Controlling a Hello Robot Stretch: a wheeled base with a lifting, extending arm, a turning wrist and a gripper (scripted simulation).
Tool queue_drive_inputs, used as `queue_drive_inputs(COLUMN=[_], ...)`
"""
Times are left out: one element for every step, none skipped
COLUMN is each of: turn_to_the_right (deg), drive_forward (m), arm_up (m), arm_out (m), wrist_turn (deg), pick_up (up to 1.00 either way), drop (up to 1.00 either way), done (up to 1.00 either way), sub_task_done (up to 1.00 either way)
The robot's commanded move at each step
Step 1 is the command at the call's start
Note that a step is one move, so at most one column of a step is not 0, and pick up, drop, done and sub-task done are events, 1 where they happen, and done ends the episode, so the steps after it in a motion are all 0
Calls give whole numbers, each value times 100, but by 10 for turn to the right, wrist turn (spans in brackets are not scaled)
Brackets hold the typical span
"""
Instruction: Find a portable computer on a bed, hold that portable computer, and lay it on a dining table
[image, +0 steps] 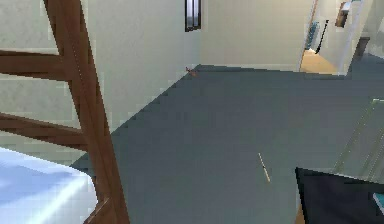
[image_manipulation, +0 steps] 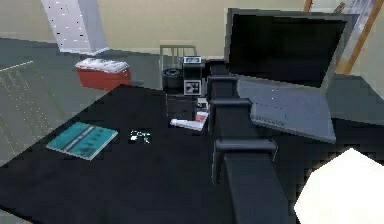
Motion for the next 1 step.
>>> queue_drive_inputs(turn_to_the_right=[0], drive_forward=[0], arm_up=[-32], arm_out=[0], wrist_turn=[0], pick_up=[0], drop=[0], done=[0], sub_task_done=[0])
